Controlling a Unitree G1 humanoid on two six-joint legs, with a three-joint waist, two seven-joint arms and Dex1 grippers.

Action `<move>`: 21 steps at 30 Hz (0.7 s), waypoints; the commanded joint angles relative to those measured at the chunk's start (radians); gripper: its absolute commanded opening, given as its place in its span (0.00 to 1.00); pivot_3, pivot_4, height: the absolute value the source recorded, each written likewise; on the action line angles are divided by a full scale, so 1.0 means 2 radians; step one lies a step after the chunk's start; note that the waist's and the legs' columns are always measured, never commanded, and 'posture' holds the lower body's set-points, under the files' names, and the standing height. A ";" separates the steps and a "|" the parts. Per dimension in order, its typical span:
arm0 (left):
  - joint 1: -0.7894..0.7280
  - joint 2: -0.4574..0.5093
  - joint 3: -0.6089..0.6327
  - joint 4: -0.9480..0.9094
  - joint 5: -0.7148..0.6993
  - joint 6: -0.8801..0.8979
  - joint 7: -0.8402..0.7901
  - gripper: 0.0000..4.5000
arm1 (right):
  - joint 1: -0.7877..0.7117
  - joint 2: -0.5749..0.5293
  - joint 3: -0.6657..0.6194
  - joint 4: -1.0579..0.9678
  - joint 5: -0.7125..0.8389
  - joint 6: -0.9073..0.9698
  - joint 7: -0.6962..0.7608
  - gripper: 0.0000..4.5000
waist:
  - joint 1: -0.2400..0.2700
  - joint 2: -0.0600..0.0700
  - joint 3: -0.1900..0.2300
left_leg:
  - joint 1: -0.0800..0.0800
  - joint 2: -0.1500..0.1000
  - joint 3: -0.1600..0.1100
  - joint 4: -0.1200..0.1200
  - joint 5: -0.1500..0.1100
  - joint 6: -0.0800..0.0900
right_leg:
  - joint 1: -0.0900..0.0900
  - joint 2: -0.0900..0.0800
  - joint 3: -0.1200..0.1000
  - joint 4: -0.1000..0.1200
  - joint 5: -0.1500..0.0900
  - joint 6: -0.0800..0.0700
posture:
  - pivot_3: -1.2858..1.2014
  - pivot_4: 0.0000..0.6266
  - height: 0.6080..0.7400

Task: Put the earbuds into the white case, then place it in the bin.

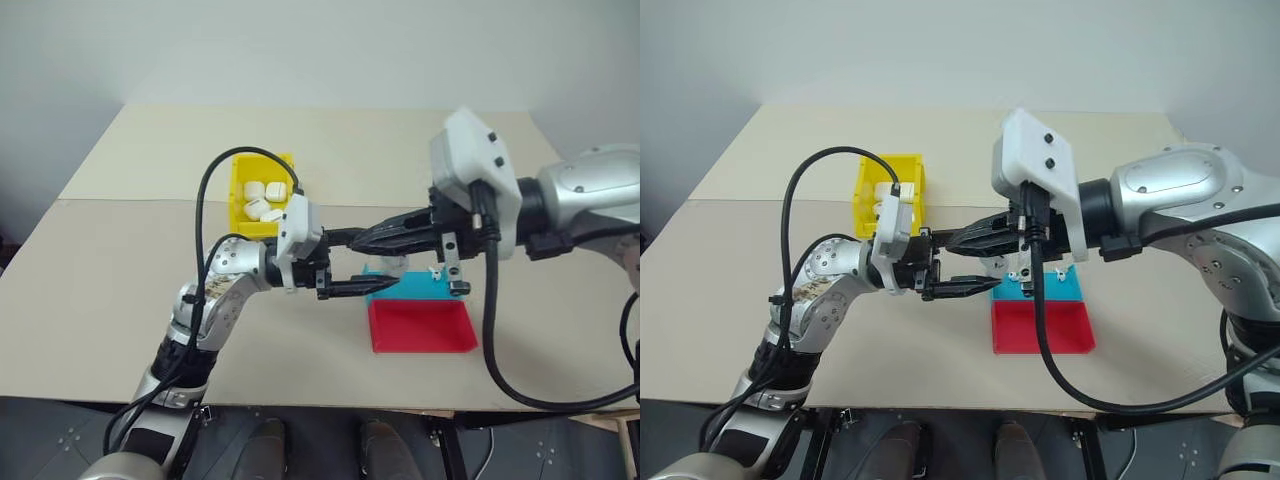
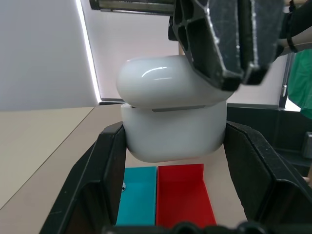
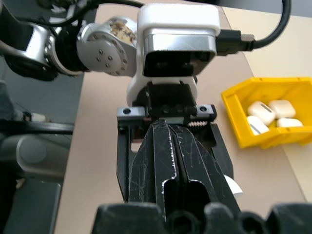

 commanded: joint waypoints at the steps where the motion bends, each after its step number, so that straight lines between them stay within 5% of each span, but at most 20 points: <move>1: -0.005 -0.005 0.013 -0.019 -0.006 -0.020 0.004 0.61 | 0.026 -0.023 -0.022 0.008 -0.029 -0.016 0.031 0.01 | 0.000 0.000 0.000 | 0.000 0.000 0.000 0.000 0.000 0.000 | 0.000 0.000 0.000 0.000 0.000 0.000 | 0.52 0.24 1.00; 7: 0.010 -0.009 0.023 -0.031 0.005 -0.040 0.029 0.61 | 0.057 -0.012 -0.111 0.037 0.025 -0.003 0.033 0.01 | -0.001 0.000 0.000 | 0.000 0.000 0.000 0.000 0.000 0.000 | 0.000 0.000 0.000 0.000 0.000 0.000 | 0.52 0.24 1.00; 12: -0.003 -0.032 0.069 -0.012 0.060 -0.051 0.168 0.61 | 0.098 0.047 -0.197 0.051 0.036 -0.030 -0.046 0.01 | 0.000 0.000 0.000 | 0.001 0.000 -0.001 0.000 0.000 0.000 | 0.001 0.000 0.000 0.001 0.000 0.000 | 0.52 0.24 1.00; 17: -0.050 -0.048 0.114 0.068 0.160 -0.043 0.352 0.61 | 0.174 0.083 -0.177 -0.009 -0.023 -0.049 -0.122 0.01 | 0.004 0.000 0.000 | 0.000 0.000 -0.001 0.001 0.000 0.000 | 0.000 0.000 0.000 0.001 0.001 0.001 | 0.52 0.24 1.00; 21: -0.079 -0.051 0.107 0.156 0.219 -0.074 0.413 0.61 | 0.180 0.115 -0.154 -0.043 -0.035 -0.042 -0.165 0.01 | 0.003 0.000 0.000 | 0.000 0.000 -0.001 0.001 0.000 0.000 | 0.000 0.000 0.000 0.001 0.001 0.001 | 0.52 0.24 1.00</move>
